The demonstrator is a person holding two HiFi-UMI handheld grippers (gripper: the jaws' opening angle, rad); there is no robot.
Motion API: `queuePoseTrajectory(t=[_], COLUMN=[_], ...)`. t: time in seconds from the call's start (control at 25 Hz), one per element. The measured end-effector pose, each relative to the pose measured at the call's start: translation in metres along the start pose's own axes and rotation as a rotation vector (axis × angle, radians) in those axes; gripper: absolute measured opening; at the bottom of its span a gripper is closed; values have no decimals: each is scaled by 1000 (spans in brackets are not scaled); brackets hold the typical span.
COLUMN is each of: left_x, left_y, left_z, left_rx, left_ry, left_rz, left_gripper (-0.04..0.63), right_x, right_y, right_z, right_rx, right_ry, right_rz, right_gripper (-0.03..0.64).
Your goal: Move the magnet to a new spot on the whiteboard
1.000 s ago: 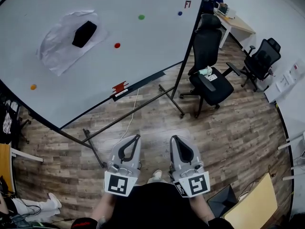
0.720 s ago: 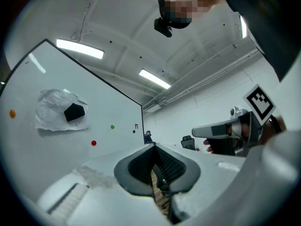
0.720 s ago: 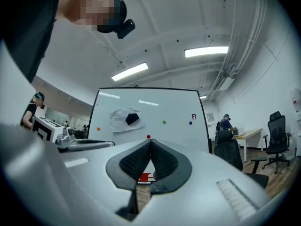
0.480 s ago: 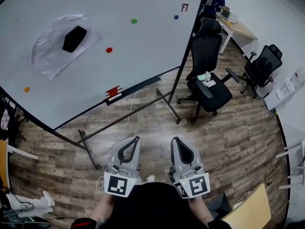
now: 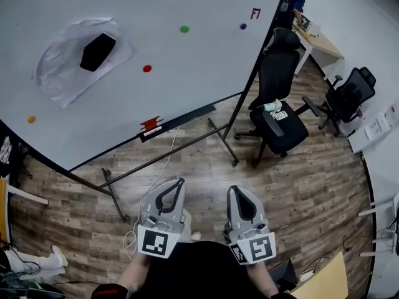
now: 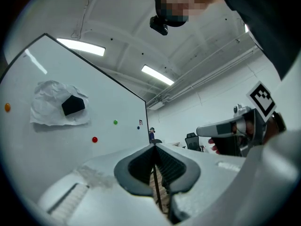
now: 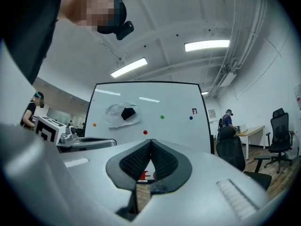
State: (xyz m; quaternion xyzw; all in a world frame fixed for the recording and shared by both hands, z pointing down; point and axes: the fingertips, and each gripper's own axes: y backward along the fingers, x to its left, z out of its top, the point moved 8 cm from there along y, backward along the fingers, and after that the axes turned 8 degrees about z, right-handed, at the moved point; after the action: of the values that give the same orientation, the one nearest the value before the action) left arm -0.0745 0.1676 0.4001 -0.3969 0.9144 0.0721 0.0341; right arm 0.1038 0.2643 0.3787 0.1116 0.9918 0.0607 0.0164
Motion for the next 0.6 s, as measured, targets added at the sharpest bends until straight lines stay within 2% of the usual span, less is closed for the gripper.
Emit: queuePoseTrajectory(t=[0.36, 0.6], left_x=[26, 47], left_y=[-64, -101], left_z=[-2, -12], left_rx=[-53, -23], left_ry=[-45, -11], left_rz=[-21, 8], left_gripper=[2, 2], right_x=[-39, -63], right_y=[-50, -86], right_z=[-6, -13], right_rx=[10, 20], right_ry=[-7, -18], right_rz=[-19, -11], right_gripper=[2, 2])
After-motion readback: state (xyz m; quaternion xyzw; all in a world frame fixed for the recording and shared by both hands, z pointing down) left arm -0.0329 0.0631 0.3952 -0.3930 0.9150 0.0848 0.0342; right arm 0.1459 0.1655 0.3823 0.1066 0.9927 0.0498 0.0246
